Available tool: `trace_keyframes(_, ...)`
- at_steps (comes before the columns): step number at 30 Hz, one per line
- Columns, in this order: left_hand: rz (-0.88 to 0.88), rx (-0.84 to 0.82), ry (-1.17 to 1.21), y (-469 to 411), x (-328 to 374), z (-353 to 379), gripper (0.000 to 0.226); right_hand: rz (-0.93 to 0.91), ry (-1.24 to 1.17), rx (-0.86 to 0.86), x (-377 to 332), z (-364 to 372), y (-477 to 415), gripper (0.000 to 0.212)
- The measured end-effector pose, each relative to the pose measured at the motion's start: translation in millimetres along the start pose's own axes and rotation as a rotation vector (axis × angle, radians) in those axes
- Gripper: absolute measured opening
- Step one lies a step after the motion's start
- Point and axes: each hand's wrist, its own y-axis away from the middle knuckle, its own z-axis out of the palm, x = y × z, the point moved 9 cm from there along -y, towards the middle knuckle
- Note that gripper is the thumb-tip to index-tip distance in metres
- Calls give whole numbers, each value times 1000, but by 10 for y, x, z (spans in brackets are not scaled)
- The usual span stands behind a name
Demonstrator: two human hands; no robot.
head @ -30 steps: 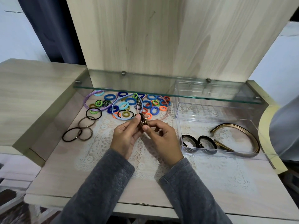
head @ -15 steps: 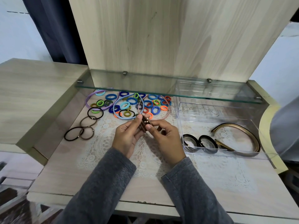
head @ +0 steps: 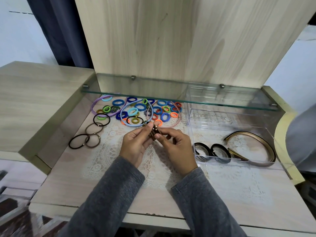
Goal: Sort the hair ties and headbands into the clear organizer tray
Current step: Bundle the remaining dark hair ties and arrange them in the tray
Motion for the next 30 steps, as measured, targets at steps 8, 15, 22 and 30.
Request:
trace_keyframes(8,-21,42,40,-28,-29,-68,40,-85,93,-18,-31,28,0,21)
trace_keyframes(15,-43,71,34,-30,-35,-94,41,-66,110,-26,-34,33,5,20)
trace_keyframes(22,-40,138,34,-23,-52,-150,32,-115,177,48,-99,-56,7,14)
trace_keyframes(30,-2,145,-43,-12,-21,-147,23,-192,285,157,-172,-142,30,13)
